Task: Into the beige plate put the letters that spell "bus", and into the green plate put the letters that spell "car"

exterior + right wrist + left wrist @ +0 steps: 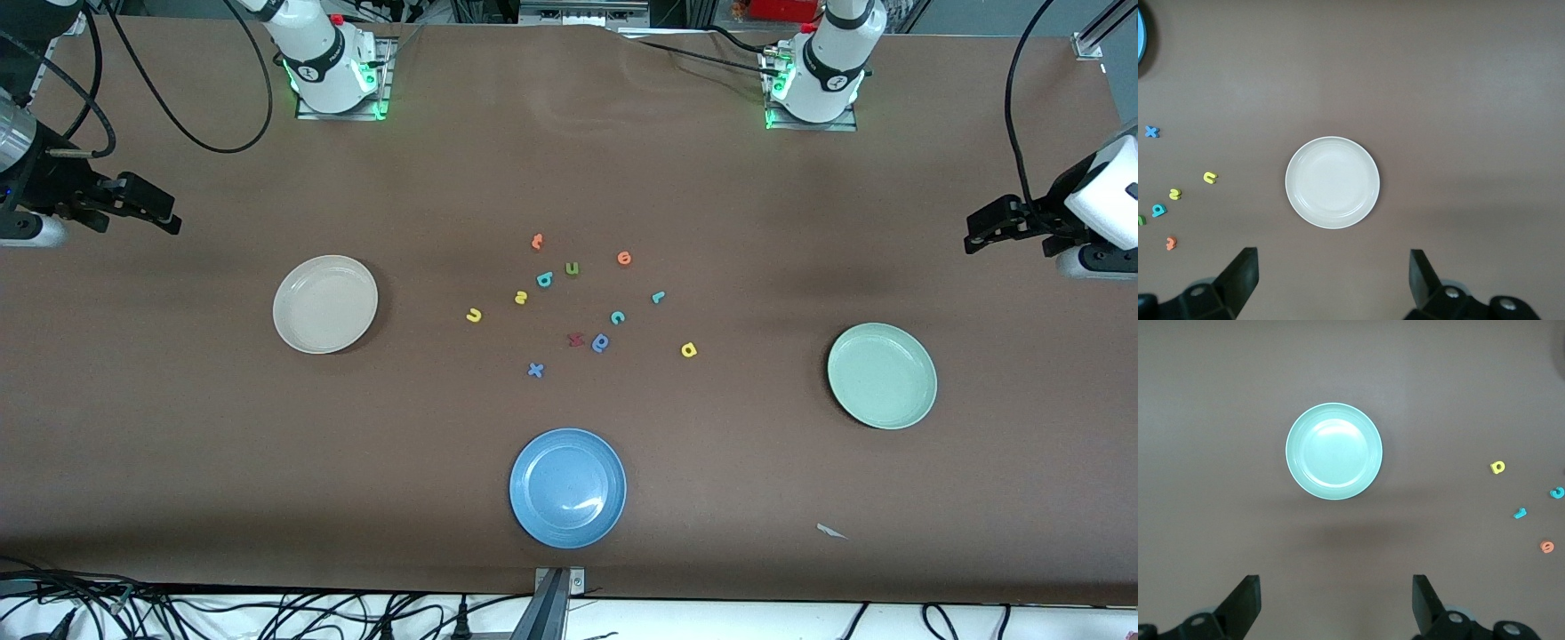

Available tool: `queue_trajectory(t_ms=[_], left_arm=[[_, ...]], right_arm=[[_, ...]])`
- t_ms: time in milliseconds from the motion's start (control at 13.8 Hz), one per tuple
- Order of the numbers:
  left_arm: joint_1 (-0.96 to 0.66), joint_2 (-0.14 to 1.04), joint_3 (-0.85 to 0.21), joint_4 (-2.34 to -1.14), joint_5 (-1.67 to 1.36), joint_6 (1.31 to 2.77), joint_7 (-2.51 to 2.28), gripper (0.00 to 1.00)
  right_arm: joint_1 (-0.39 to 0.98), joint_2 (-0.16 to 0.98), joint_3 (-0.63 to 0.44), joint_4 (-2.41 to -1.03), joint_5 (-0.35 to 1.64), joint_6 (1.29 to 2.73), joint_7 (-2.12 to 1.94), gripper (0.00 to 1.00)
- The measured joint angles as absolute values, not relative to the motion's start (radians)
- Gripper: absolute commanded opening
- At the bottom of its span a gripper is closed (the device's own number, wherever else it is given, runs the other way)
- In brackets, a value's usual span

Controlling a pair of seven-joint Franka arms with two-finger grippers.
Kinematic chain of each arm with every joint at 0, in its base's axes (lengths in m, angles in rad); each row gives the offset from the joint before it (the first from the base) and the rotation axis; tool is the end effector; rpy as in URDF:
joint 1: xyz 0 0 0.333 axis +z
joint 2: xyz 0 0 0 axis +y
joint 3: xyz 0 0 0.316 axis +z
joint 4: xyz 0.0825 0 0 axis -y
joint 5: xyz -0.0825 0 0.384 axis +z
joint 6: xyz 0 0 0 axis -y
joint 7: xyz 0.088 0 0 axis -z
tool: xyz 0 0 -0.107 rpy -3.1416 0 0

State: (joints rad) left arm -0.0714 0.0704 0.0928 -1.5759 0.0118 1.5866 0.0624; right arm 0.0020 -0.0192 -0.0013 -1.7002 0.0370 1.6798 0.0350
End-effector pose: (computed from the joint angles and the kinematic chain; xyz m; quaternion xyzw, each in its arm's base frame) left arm 0.5749 0.0118 0.5838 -0.9993 0.0208 0.0301 0.0079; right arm 0.5550 0.0040 0.5833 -0.9996 0.0192 0.0009 0.0184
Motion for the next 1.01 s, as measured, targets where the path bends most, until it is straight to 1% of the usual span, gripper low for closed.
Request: queue_trajectory(t_ms=[435,1014], left_arm=[[-0.019,0.070,0.095,-1.576,0.012,1.586,0.150,1.00],[-0.024,0.070,0.078,-1.576,0.012,1.586,0.153,1.00]], right_arm=[[0.001,-0.019,-0.002,-1.700,0.036,1.680,0.036,1.00],[0.001,-0.019,-0.002,-1.700,0.036,1.679,0.036,1.00]])
